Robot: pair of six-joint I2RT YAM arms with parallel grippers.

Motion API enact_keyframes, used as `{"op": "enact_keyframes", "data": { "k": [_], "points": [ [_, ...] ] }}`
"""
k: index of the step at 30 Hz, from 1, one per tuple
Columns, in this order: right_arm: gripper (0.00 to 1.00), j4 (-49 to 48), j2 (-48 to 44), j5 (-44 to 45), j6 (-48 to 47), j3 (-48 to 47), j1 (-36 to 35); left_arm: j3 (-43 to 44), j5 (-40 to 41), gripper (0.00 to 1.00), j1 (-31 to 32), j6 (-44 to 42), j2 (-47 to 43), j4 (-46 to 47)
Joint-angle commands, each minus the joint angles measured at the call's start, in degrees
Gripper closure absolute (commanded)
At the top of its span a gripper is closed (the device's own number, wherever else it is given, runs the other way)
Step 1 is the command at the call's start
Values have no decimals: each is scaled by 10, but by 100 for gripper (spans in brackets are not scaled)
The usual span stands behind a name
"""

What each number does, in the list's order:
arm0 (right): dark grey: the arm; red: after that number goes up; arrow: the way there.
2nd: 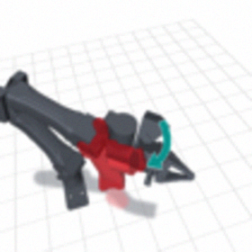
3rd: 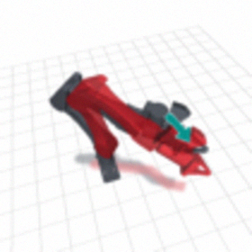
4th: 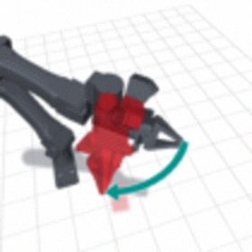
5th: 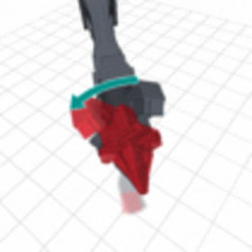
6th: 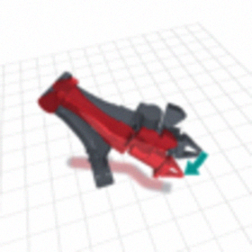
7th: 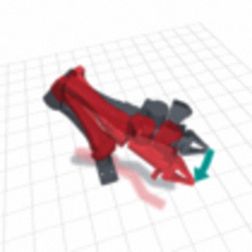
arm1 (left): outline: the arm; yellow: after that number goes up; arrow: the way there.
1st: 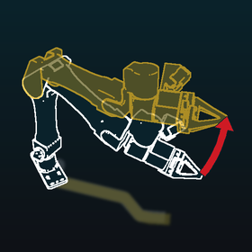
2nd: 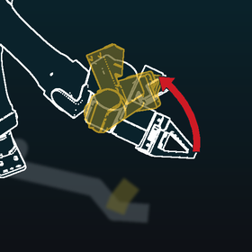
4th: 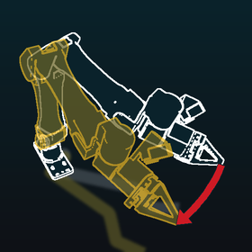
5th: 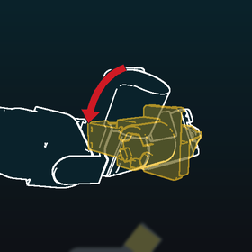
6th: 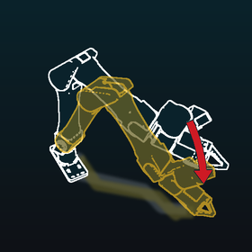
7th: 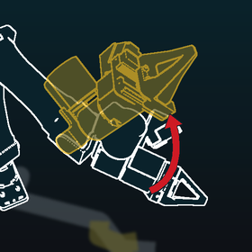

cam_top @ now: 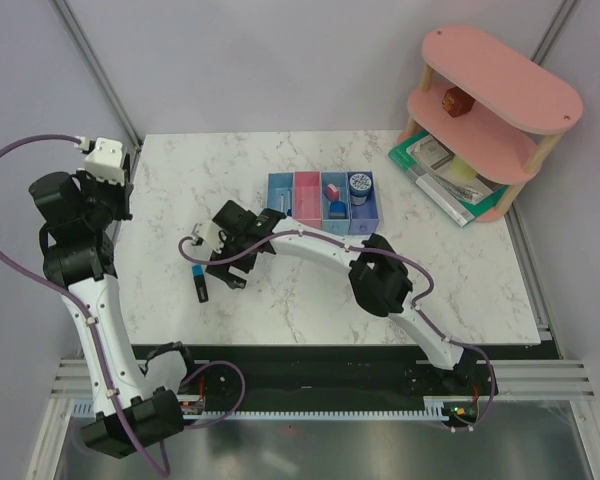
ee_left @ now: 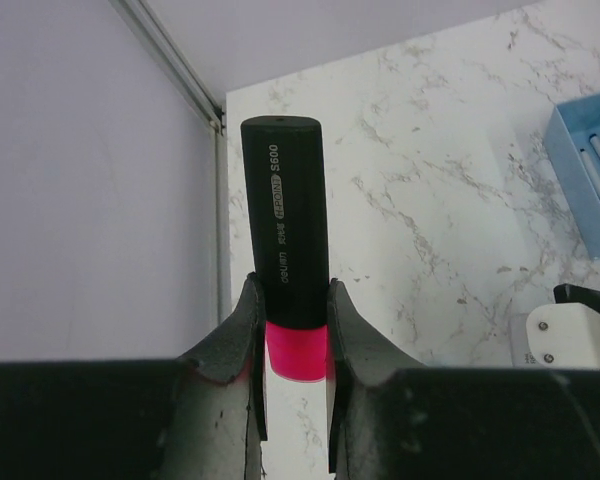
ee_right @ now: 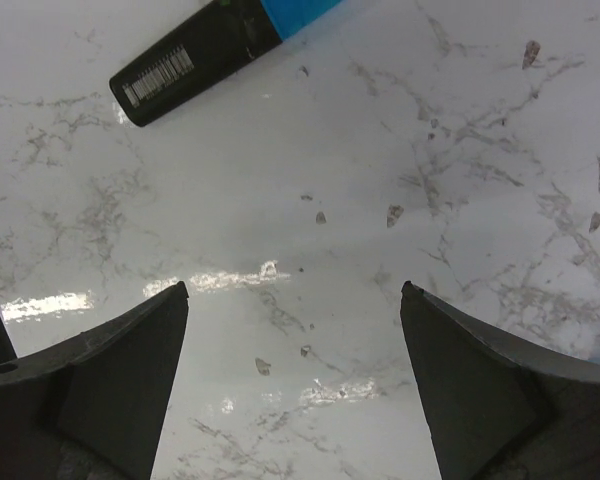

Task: Sort the stationery into containers
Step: Place the pen in the storage box.

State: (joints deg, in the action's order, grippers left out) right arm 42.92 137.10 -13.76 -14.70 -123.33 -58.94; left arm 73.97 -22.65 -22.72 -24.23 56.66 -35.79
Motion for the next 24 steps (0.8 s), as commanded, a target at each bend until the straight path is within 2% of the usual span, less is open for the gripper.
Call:
{"op": "enact_keyframes", "data": {
  "k": [1,4,11,18,24],
  "points": [
    [6,-27,34,-21,30,-68,-9,-42,-21,98,-8,28,-44,89],
    [7,-68,44,-30,63,-82,-15,-58,-22,98,-9,24,-66,92],
    [6,-210,41,-15,200,-33,-20,-72,-13,98,-9,7,-97,85],
    [6,-224,75,168,256,-46,-53,-68,-4,98,-8,-7,-111,84],
    [6,-211,105,247,256,-61,-79,-68,1,98,-8,-14,-119,88]
  ]
}}
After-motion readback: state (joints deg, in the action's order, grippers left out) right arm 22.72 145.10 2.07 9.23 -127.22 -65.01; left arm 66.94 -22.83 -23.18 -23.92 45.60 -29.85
